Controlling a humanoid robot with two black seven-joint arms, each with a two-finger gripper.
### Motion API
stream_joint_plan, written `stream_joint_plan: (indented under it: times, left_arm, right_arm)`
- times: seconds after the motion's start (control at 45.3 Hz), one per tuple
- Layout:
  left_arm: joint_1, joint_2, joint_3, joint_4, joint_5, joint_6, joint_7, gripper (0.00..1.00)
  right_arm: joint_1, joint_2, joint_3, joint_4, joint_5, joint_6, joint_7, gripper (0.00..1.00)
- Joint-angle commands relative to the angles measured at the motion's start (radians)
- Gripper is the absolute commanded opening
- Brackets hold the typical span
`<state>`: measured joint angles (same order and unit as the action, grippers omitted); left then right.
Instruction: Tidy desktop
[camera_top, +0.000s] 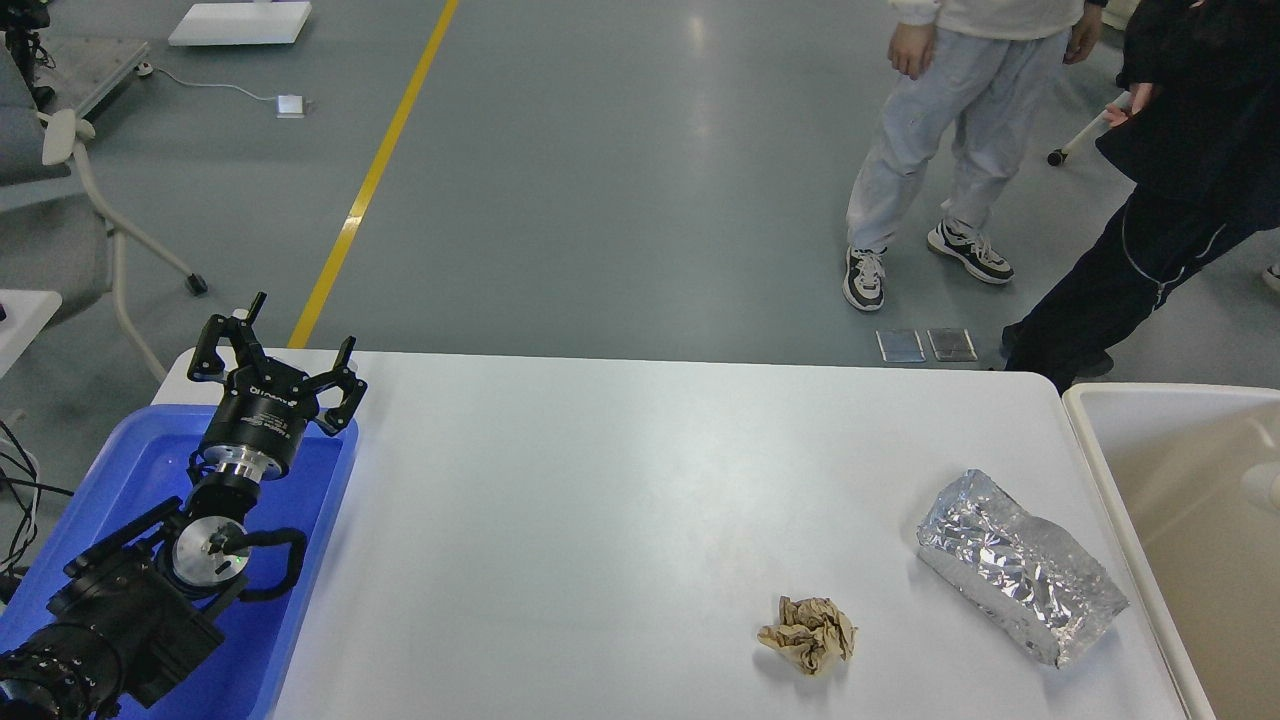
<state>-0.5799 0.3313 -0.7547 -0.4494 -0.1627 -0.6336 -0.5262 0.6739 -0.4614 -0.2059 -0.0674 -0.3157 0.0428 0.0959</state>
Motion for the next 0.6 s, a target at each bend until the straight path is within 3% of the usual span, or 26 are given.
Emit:
stream_joint_plan:
  times: [0.0,0.287,0.309,0.486,0.53,0.574]
  left_arm:
    - [0.0,0.0,0.0,0.0,0.0,0.0,0.0,1.0]
    - [0.0,0.0,0.0,0.0,0.0,0.0,0.0,1.0]
    - [0.0,0.0,0.0,0.0,0.0,0.0,0.0,1.0]
    - [0.0,0.0,0.0,0.0,0.0,0.0,0.0,1.0]
    - [0.0,0.0,0.0,0.0,0.0,0.0,0.0,1.0]
    - [0.0,0.0,0.0,0.002,0.0,0.0,0.0,1.0]
  right_arm:
    - [-0.063,0.052,0.006,0.0,0.032,-0.038,-0.005,0.0]
    - [-0.066,0.05,0.006,0.0,0.04,-0.046,-0.001,0.0]
    - [-0.066,0.05,0.006,0.0,0.04,-0.055,-0.002,0.07]
    - [-0.06,0.052,0.008,0.001,0.04,-0.173,0.001,0.87]
    - [-0.057,0.052,0.008,0.005,0.04,-0.182,0.001,0.98]
    - [-0.054,0.052,0.008,0.006,0.04,-0.181,-0.001,0.99]
